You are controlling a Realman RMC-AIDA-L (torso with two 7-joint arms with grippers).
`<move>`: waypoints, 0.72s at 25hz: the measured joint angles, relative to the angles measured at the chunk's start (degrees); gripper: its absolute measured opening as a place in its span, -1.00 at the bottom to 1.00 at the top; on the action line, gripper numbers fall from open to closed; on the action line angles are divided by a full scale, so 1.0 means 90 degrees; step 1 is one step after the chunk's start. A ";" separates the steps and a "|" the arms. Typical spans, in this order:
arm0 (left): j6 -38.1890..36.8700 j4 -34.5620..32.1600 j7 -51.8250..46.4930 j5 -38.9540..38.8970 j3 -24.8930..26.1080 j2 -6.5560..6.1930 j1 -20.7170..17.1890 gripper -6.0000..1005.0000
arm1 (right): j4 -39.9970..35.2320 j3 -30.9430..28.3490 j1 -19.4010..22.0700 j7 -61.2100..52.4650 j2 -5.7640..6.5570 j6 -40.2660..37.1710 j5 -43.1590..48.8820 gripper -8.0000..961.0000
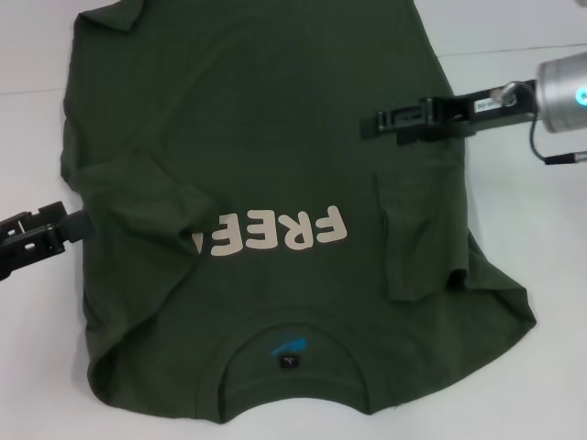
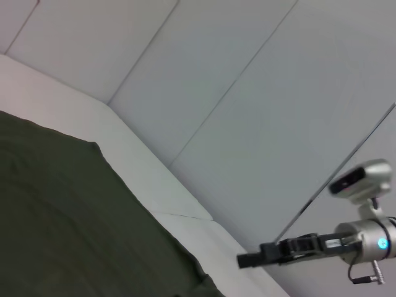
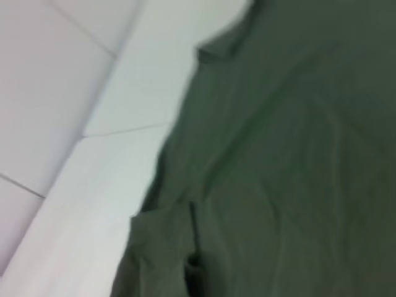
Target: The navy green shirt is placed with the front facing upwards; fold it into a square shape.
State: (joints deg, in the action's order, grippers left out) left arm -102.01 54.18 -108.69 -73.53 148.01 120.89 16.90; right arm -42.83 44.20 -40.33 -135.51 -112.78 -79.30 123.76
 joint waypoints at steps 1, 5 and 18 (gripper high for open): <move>0.0011 -0.0001 0.0001 -0.0001 0.0004 -0.0009 -0.0004 0.86 | -0.0140 -0.0008 0.0136 0.0293 -0.0035 -0.0037 -0.0171 0.97; 0.0034 0.0000 0.0004 -0.0001 0.0060 -0.0018 0.0021 0.86 | -0.0347 -0.0281 0.0591 0.1327 -0.0133 0.0031 -0.0913 0.97; 0.0095 -0.0003 0.0002 0.0044 0.0055 -0.0026 0.0030 0.86 | -0.0941 -0.0748 0.1124 0.2745 -0.0197 -0.0746 -0.1469 0.97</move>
State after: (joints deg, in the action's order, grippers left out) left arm -101.15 54.15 -108.68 -73.14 148.51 120.66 17.16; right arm -51.30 37.48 -30.22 -110.81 -114.56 -86.01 110.54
